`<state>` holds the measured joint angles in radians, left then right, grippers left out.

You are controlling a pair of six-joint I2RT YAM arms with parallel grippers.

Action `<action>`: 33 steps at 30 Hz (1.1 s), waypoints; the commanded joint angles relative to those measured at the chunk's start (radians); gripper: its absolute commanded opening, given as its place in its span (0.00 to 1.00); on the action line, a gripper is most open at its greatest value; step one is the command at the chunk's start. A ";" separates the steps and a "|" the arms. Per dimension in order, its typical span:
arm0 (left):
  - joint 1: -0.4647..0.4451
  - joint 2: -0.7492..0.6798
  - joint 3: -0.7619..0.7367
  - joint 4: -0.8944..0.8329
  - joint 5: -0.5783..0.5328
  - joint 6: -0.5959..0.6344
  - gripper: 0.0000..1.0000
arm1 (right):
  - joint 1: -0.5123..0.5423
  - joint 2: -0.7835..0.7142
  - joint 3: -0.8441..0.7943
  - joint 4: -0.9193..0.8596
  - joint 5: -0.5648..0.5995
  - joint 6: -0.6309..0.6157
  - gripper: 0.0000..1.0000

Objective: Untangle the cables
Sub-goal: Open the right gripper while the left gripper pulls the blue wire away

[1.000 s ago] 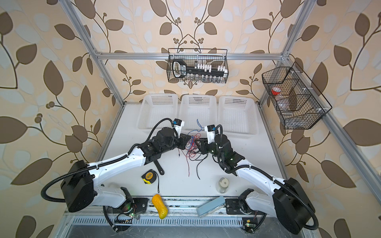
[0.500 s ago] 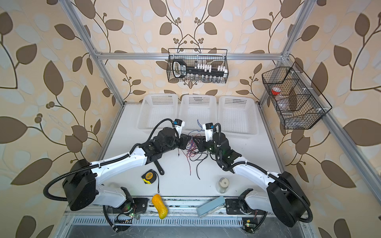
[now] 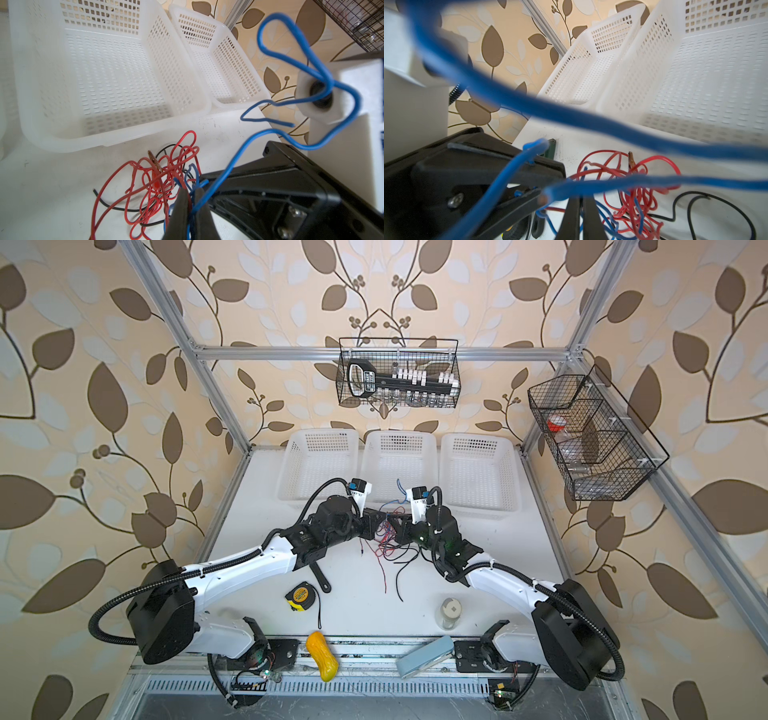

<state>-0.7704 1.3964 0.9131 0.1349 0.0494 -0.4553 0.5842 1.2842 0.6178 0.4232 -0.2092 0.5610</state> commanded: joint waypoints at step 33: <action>0.023 -0.167 0.048 -0.174 -0.346 0.065 0.00 | -0.007 -0.089 -0.099 -0.261 0.413 0.017 0.00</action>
<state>-0.7673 1.2694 0.9138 0.0299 -0.1875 -0.4145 0.5884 1.2209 0.5377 0.1875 0.1844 0.5724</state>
